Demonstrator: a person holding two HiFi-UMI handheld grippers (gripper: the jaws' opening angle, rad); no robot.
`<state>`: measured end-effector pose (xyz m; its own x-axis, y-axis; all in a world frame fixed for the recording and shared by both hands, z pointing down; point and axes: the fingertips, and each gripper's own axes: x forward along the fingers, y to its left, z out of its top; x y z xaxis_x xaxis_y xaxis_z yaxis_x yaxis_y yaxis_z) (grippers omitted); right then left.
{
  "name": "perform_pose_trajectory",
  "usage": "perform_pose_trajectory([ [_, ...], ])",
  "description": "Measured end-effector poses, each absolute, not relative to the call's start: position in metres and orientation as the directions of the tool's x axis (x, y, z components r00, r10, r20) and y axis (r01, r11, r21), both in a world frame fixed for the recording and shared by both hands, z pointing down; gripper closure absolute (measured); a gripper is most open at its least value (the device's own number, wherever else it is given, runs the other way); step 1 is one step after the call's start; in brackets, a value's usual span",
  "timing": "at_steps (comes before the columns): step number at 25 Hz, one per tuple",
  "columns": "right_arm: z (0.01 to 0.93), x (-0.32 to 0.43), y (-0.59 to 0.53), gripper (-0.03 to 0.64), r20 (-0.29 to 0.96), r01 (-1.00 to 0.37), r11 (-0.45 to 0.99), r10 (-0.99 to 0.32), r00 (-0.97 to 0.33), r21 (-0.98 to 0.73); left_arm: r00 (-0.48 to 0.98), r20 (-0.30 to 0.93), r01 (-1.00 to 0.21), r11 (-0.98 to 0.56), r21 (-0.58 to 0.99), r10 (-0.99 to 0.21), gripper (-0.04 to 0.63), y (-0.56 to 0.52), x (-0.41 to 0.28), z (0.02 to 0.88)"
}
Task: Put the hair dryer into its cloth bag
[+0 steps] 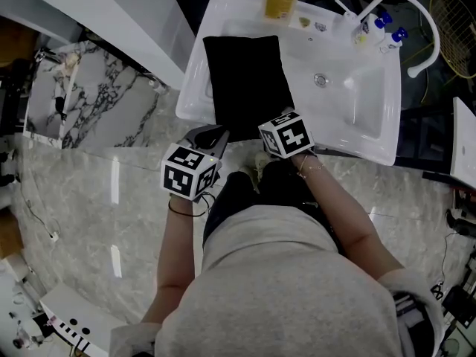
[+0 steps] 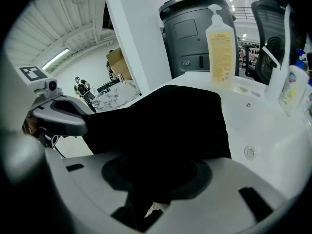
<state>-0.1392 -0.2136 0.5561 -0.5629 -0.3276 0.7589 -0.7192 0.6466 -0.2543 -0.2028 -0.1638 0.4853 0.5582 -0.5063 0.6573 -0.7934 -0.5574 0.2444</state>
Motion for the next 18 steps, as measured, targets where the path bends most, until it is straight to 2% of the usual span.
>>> perform_pose_trajectory([
  [8, 0.547, -0.149, -0.213, 0.44, 0.737, -0.715, 0.636, -0.329, -0.591, -0.29, 0.519, 0.695, -0.816, -0.531, 0.228, -0.498, 0.583, -0.163, -0.208, 0.496],
  [15, 0.542, -0.14, -0.195, 0.425, 0.724, -0.686, 0.651, -0.295, -0.623, -0.325, 0.528, 0.688, -0.79, -0.585, 0.184, -0.497, 0.578, -0.159, -0.2, 0.493],
  [18, 0.535, -0.137, -0.187, 0.426, 0.711, -0.654, 0.678, -0.274, -0.648, -0.335, 0.545, 0.683, -0.778, -0.597, 0.195, -0.487, 0.513, -0.156, -0.198, 0.492],
])
